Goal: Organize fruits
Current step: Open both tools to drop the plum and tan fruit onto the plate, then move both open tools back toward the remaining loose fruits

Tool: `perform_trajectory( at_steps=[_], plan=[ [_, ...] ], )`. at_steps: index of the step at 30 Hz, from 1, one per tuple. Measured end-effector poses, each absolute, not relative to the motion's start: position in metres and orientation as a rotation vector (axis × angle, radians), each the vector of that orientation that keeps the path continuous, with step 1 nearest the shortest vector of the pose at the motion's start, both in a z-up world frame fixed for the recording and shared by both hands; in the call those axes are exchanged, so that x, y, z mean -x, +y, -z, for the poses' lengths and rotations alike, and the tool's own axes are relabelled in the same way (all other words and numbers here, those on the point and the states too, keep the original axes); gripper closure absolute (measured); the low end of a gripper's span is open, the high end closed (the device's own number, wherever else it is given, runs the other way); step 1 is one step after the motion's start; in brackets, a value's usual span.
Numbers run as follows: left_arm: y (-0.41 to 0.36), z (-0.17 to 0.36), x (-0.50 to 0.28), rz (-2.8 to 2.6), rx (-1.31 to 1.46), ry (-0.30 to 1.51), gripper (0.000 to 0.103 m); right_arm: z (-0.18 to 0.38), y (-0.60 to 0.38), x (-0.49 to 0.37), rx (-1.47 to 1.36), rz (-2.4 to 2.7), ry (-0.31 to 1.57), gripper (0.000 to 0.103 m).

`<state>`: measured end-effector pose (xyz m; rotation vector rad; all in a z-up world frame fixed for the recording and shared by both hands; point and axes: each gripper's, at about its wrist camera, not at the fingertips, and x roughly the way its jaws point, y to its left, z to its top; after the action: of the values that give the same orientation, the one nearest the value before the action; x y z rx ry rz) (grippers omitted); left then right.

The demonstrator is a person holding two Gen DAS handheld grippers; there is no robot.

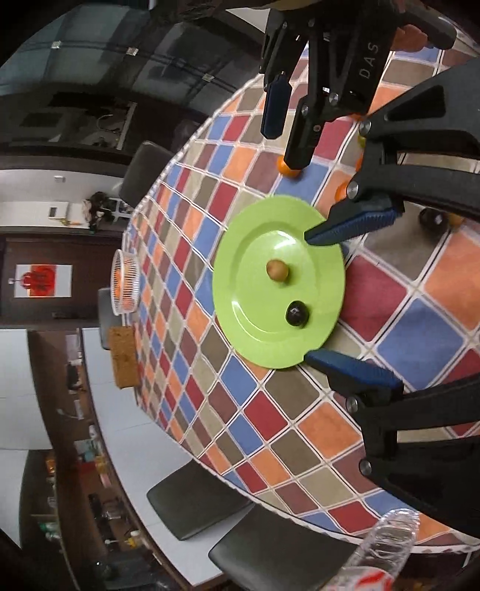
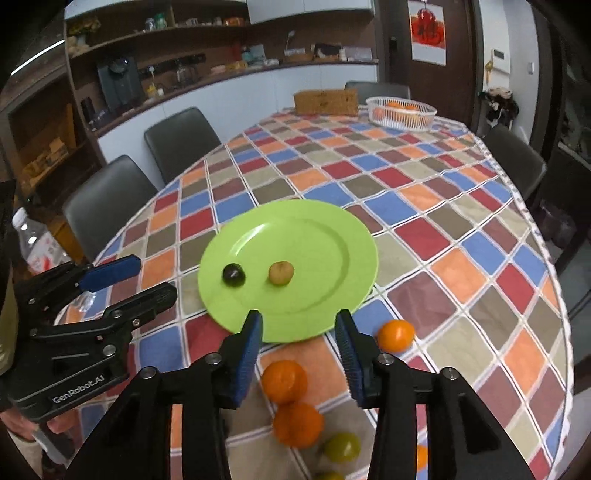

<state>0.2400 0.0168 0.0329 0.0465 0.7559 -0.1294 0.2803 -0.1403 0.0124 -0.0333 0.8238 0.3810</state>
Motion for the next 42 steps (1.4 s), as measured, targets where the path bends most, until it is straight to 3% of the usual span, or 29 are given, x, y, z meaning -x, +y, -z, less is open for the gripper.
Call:
perform_trajectory(
  at_steps=[8,14,42],
  plan=[
    [0.008,-0.052,-0.185,0.126,-0.034,0.675,0.022,-0.028,-0.156,-0.227,0.048,-0.330,0.739,0.044],
    [0.001,-0.051,-0.156,0.147,-0.021,0.660,0.017,-0.025,-0.167,-0.196,0.032,-0.311,0.725,0.037],
    [-0.020,0.023,-0.120,0.176,-0.014,0.728,0.017,0.027,-0.186,-0.139,0.100,-0.250,0.715,0.035]
  ],
)
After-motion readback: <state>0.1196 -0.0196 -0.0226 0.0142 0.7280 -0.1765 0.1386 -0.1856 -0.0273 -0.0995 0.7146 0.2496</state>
